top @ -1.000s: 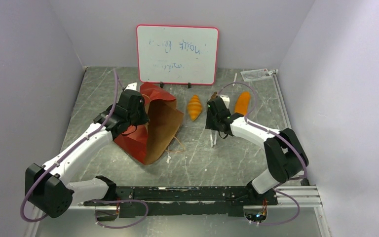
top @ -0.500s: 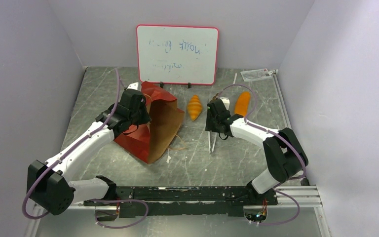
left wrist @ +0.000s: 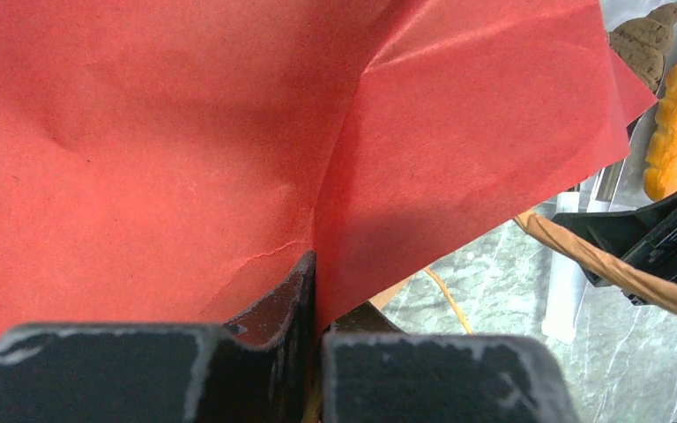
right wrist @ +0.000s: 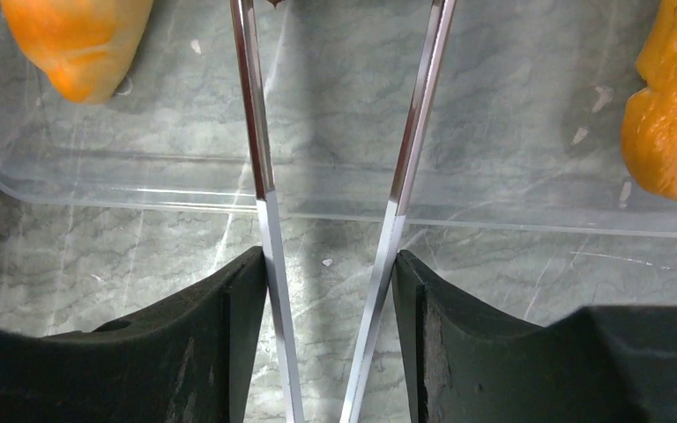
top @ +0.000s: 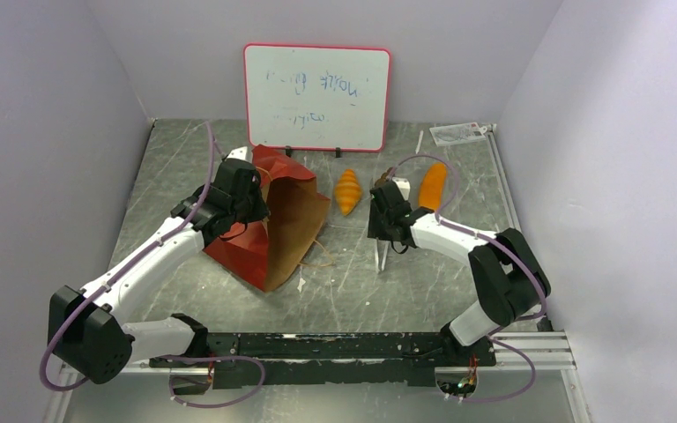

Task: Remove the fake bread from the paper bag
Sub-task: Place the fake bread in the container.

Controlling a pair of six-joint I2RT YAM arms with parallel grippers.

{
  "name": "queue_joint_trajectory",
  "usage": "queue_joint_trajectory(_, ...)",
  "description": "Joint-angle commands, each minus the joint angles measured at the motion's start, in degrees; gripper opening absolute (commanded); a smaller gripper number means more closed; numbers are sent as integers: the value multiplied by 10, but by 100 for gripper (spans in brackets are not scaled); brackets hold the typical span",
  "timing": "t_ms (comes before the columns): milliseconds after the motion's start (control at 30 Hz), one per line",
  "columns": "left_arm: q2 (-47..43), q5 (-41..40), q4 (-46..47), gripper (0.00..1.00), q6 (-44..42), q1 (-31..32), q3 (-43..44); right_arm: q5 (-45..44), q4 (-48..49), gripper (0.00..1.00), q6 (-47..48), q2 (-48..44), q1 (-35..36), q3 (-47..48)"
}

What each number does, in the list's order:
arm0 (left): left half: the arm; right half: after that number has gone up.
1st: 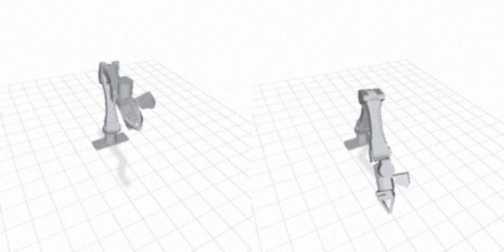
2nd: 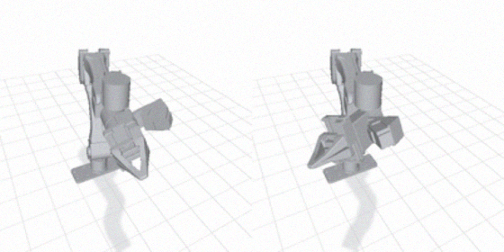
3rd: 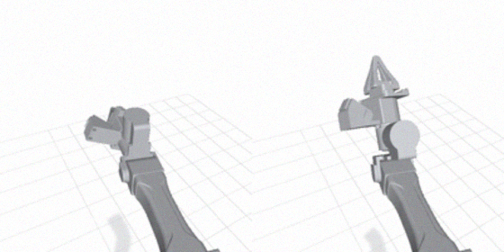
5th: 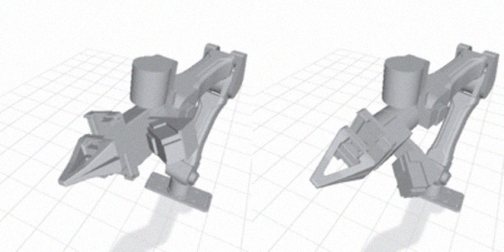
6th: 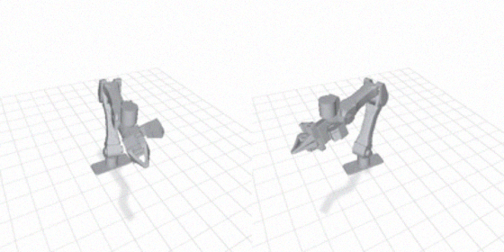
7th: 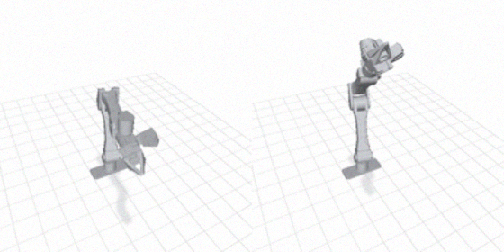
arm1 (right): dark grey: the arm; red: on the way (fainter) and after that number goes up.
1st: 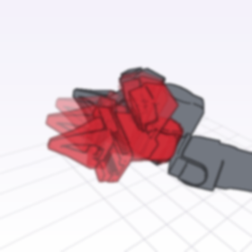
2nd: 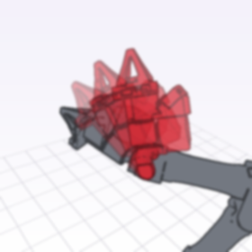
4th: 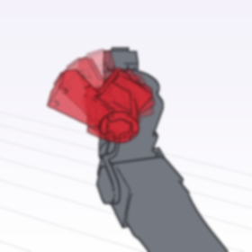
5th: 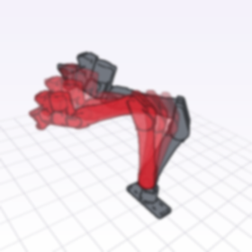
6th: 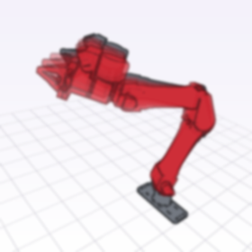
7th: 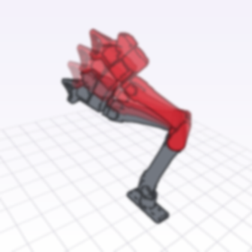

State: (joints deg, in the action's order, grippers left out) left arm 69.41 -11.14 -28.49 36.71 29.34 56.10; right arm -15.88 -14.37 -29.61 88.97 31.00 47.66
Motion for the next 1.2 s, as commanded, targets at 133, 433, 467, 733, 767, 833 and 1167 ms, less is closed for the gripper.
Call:
queue_joint_trajectory(133,3,13,22,7,-1,-3,9,-9,4,55,-20,-25,20,-27)
queue_joint_trajectory(433,-2,15,27,7,3,-3,1,-15,1,51,-45,-61,52,-68)
queue_joint_trajectory(467,-3,15,28,7,3,-4,0,-18,-1,51,-48,-64,56,-71)
queue_joint_trajectory(733,-6,15,28,7,0,-4,-2,-33,-25,50,-83,-107,90,-92)
queue_joint_trajectory(767,-7,14,28,7,-1,-3,-2,-35,-28,50,-89,-115,95,-95)
queue_joint_trajectory(833,-8,13,27,7,-4,-3,-3,-35,-33,50,-99,-129,105,-102)
queue_joint_trajectory(1167,-16,12,33,7,-7,-3,-13,-40,-71,48,-138,-173,148,-118)
